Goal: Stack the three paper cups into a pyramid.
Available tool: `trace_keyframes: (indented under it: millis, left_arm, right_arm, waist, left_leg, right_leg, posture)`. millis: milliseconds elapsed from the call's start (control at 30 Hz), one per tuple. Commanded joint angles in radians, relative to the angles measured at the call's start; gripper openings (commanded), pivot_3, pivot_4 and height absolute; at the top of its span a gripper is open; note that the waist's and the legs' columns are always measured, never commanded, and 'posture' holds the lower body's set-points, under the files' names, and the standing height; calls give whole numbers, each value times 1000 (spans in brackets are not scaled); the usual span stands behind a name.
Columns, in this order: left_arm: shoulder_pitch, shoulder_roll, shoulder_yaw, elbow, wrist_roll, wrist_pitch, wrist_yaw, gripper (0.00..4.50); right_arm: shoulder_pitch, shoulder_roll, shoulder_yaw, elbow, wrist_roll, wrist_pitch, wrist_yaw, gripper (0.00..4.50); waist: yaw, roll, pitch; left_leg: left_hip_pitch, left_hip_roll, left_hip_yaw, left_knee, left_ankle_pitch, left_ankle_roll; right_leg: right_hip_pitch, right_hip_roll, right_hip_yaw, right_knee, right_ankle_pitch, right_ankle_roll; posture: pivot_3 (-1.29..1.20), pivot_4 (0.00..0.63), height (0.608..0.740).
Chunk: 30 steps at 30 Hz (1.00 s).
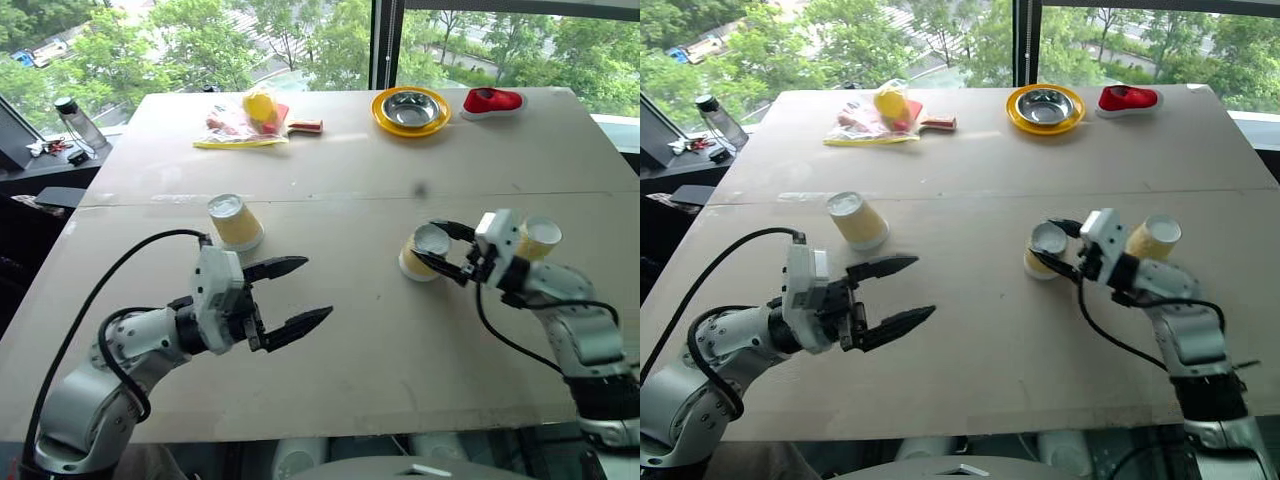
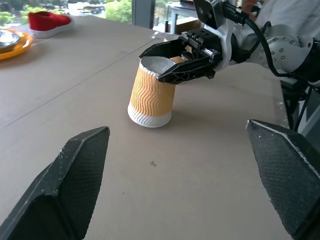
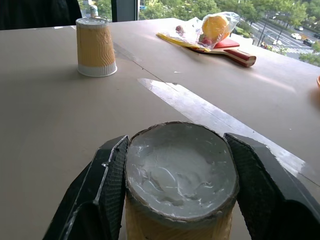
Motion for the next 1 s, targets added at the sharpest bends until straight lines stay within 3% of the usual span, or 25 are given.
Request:
trace_keyframes:
  millis: [33,300,600,767,1000]
  left_arm:
    - [1,-10,77,10,-10,-7,45,4500]
    - [10,-21,126,30,-2,39,128,4500]
    - [18,-33,127,15,-5,45,158,4500]
    - [-2,-25,111,28,-1,45,147,4500]
    - [-105,-23,32,35,-16,80,130,4500]
  right_arm:
    - [-175,101,59,116,-48,17,-59,2564]
    - [-424,267,134,396,-92,109,-66,2564]
    - [-439,273,167,392,-118,177,-17,2564]
    - [-431,259,138,344,-105,186,-17,4369]
    - [-293,106,19,41,-24,310,-21,4439]
  waist:
    - [-1,-1,1]
    - [0,-3,0]
    - [-13,-3,-1]
    - [-14,-3,0]
    - [-5,-3,-1]
  left_leg:
    - [0,0,0,0,0,0]
    - [-15,-1,-1,1,4,-7]
    - [-15,0,-1,1,3,-6]
    - [-15,0,-1,1,3,-5]
    - [-16,-1,-1,1,3,-5]
  right_leg:
    - [0,0,0,0,0,0]
    - [-14,-2,-3,1,0,0]
    - [-15,-2,-2,3,0,0]
    - [-15,-2,-2,3,1,0]
    - [-15,-3,-3,3,1,0]
  posture:
    - [0,150,740]
    - [0,150,740]
    - [0,150,740]
    - [0,150,740]
    - [0,150,740]
